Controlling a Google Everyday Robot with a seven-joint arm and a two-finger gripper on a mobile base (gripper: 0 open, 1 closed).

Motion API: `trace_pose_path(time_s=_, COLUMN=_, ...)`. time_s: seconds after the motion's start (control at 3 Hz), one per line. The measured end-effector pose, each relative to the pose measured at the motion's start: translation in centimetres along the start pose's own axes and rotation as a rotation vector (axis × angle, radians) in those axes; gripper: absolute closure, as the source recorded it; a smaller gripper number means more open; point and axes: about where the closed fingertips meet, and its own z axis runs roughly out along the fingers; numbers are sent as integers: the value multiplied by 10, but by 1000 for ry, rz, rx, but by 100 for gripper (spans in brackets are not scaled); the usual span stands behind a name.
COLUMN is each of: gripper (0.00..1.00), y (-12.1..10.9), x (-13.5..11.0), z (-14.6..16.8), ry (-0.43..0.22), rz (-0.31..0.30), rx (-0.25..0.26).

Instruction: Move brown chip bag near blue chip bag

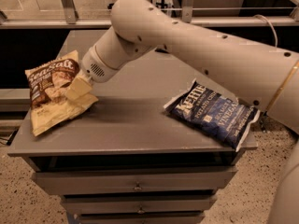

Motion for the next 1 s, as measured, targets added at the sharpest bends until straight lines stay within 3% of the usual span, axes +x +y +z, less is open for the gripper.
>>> trace_pose_path(time_s=0.33, gripper=93, y=-18, x=-2, z=-28, ry=6, rz=-18, rx=67)
trace_pose_path(time_s=0.67, gripper=100, y=-43, x=-5, z=-81, ry=54, rz=-99, rx=170)
trace_pose_path(time_s=1.0, gripper=100, y=-67, x=7, z=-139, ry=150, rz=-174, rx=264)
